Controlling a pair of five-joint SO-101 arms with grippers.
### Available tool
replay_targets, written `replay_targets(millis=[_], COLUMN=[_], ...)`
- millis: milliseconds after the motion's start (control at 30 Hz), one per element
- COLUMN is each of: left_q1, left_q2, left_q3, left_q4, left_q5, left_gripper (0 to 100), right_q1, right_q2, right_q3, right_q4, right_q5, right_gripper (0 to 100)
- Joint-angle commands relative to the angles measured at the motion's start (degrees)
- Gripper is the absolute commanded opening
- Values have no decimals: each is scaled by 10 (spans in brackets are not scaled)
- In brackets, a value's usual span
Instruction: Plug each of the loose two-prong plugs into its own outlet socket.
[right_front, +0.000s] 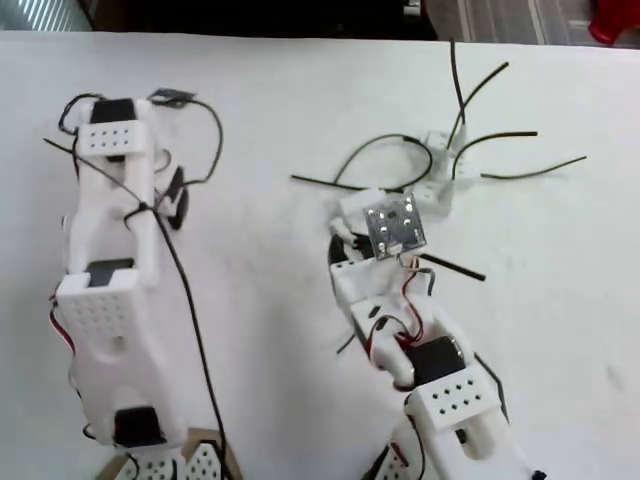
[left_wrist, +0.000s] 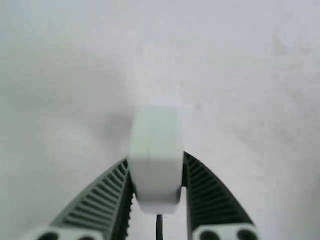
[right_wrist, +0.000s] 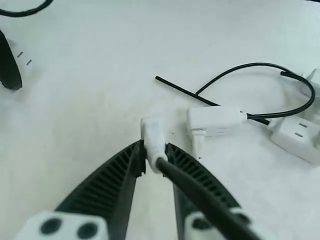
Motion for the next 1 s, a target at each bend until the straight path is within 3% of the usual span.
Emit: replay_targets(millis=[0,400,600,833,967], left_q1=[39,103,153,175,204], left_q2=[-11,-97,-177,-319,-371], left_q3=[-25,-18,108,339,469], left_q4=[21,27,16,-115,-221], left_q5=[-11,-10,-15,-17,-61], left_gripper=[23,23,23,23,23], right_q1=[4,7,7,7,8], right_q2=[-7,-7,-7,-7,-7], right_q3=[-4,-4,-4,-4,-4], right_q4=[-15,-15,-15,-15,-15], right_q5=[-2,-2,-2,-2,-2], right_gripper=[17,17,17,17,17])
